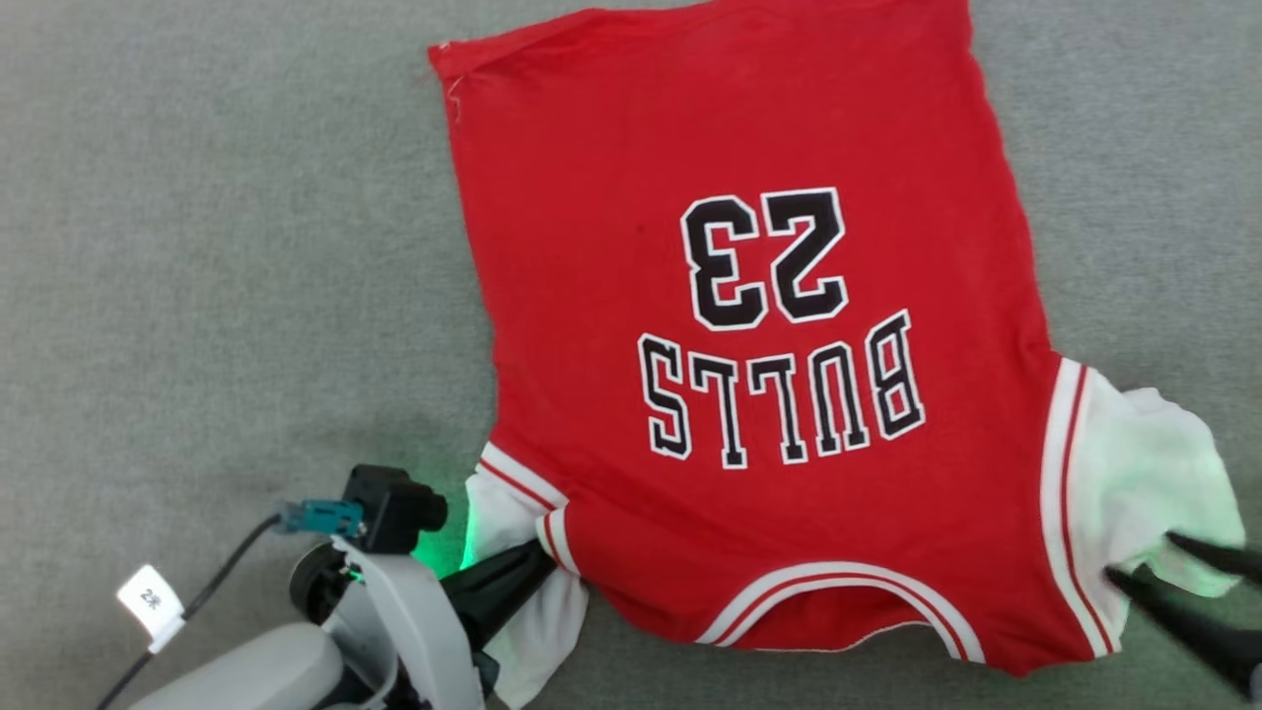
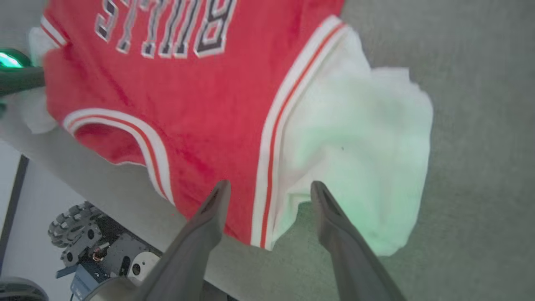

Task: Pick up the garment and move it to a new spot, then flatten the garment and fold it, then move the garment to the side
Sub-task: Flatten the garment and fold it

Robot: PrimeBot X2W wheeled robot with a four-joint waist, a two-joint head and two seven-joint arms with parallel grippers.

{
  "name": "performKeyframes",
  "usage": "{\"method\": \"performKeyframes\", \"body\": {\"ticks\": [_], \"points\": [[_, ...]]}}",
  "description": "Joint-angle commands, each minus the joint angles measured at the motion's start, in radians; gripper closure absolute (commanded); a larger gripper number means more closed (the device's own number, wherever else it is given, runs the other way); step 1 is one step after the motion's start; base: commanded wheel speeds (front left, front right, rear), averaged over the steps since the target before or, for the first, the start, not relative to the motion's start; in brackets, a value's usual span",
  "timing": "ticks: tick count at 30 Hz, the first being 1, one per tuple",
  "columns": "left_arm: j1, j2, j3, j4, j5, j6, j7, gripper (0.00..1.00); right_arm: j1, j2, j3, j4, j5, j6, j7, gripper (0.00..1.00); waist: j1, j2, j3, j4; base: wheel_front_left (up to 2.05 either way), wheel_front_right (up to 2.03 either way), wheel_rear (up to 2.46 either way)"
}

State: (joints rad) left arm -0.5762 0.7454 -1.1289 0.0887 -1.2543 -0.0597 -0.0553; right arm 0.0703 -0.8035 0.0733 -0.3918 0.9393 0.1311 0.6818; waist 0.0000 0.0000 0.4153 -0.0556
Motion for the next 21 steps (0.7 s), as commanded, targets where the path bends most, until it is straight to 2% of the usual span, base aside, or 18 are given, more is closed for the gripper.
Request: {"method": "performKeyframes", "body": {"ticks": [1, 5, 8, 13, 17, 21], "points": [[0.046, -0.037, -0.042, 0.026, 0.004, 0.018, 0.013, 1.00, 0.012, -0.008, -0.037, -0.036, 0.027, -0.001, 0.014, 0.00, 0.0000, 0.0000, 0.005, 0.016, 0.00, 0.00, 0.00], [0.013, -0.055, -0.043, -0.026, 0.036, 0.029, 0.015, 1.00, -0.051, -0.022, -0.230, -0.146, 0.078, -0.001, 0.060, 0.00, 0.0000, 0.0000, 0.030, 0.056, 0.00, 0.00, 0.00], [-0.020, -0.068, -0.046, -0.050, 0.058, 0.035, 0.031, 1.00, -0.214, -0.028, -0.285, -0.100, 0.024, -0.001, 0.062, 0.00, 0.0000, 0.0000, 0.064, 0.094, 0.00, 0.00, 0.00], [-0.082, -0.114, -0.051, -0.071, 0.096, 0.027, 0.048, 1.00, -0.605, 0.009, -0.194, 0.142, -0.100, -0.001, 0.081, 0.00, 0.0000, 0.0000, 0.140, 0.178, 0.00, 0.00, 0.00], [-0.112, -0.165, -0.057, -0.061, 0.107, 0.011, 0.040, 1.00, -0.878, 0.028, -0.093, 0.384, -0.202, -0.001, 0.149, 0.00, 0.0000, 0.0000, 0.203, 0.252, 0.00, 0.00, 0.00], [-0.122, -0.194, -0.059, -0.030, 0.112, -0.005, 0.031, 1.00, -1.103, 0.066, -0.018, 0.601, -0.268, -0.001, 0.233, 0.00, 0.0000, 0.0000, 0.257, 0.296, 0.00, 0.00, 0.00]]}}
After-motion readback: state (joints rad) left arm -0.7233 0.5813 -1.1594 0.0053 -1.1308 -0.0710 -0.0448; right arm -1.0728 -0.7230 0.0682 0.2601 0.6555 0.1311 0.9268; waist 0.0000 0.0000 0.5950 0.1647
